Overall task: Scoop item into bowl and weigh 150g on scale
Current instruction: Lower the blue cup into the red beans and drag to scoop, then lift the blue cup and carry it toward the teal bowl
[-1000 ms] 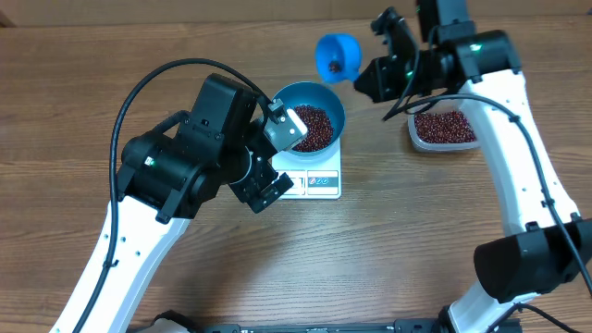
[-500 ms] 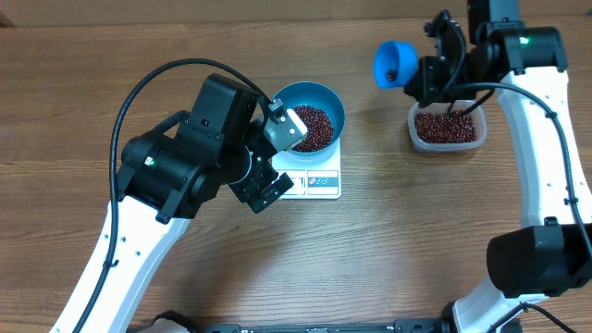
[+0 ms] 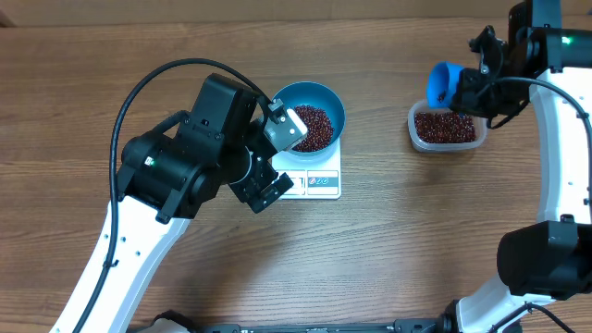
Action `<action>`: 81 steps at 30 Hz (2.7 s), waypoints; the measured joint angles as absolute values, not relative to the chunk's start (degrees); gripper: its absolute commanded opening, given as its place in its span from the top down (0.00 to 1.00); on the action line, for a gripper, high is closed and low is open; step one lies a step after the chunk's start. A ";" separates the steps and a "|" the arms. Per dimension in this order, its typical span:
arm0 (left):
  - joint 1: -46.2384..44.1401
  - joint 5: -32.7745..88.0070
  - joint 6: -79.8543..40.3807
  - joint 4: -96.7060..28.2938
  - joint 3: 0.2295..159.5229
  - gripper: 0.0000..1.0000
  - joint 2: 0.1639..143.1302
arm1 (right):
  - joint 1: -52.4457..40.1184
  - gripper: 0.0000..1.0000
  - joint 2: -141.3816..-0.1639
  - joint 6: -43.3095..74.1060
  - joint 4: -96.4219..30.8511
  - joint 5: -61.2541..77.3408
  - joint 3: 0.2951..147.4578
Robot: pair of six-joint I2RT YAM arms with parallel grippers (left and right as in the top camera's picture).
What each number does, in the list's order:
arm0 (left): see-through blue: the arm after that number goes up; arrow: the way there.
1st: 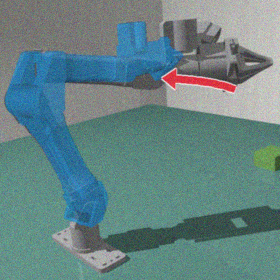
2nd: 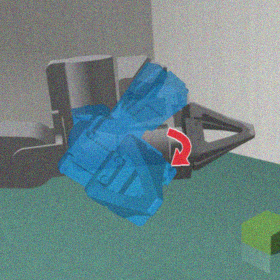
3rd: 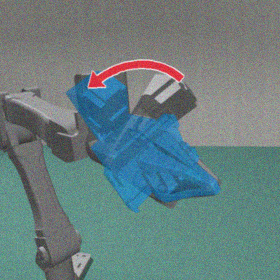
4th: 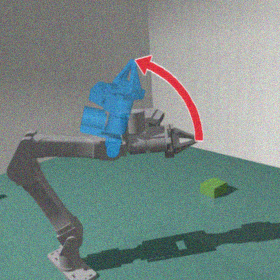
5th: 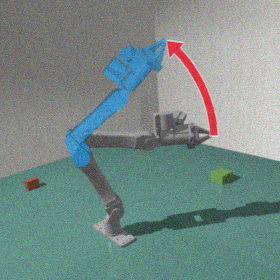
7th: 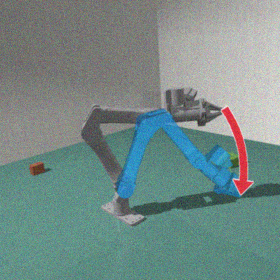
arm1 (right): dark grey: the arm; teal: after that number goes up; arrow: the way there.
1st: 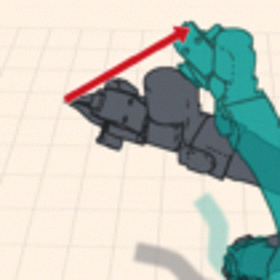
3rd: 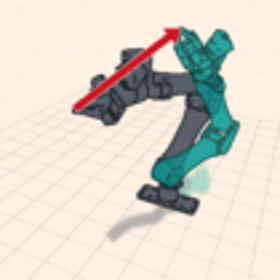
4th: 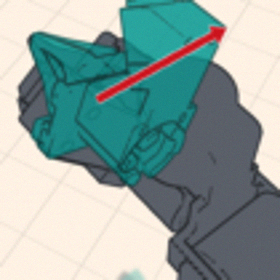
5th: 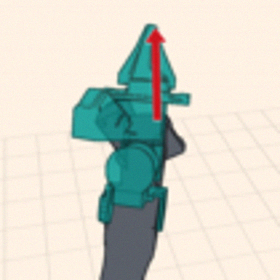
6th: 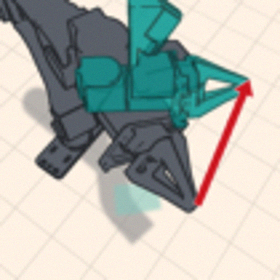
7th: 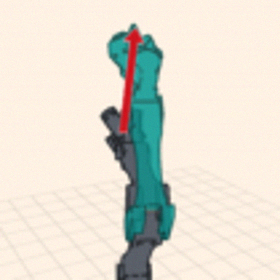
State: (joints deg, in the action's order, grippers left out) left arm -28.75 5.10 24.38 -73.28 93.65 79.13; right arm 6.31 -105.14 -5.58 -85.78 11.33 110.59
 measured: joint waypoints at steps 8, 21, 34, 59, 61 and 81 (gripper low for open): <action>-28.75 5.10 24.38 -73.30 93.65 0.00 79.13 | 6.28 0.96 -105.16 -5.37 -88.68 4.45 110.59; -28.75 5.10 24.38 -73.28 93.65 0.00 79.13 | 5.15 0.96 -105.16 -1.43 -89.84 -8.54 110.59; -28.75 5.10 24.38 -73.28 93.65 0.01 79.13 | -2.63 0.96 -105.16 -0.40 -90.26 -16.21 110.59; -28.75 5.10 24.38 -73.28 93.65 0.01 79.13 | -3.51 0.96 -105.16 -3.27 -76.03 17.39 110.59; -28.75 5.10 24.38 -73.28 93.65 0.00 79.13 | -4.45 0.96 -105.14 -3.66 -75.66 19.66 110.59; -28.75 5.10 24.38 -73.28 93.65 0.01 79.13 | -18.76 0.96 -105.14 -7.35 -74.67 15.09 110.59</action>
State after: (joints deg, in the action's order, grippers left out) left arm -28.75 5.10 24.38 -73.28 93.65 79.13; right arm -18.76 -105.14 -7.35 -74.67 15.09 110.59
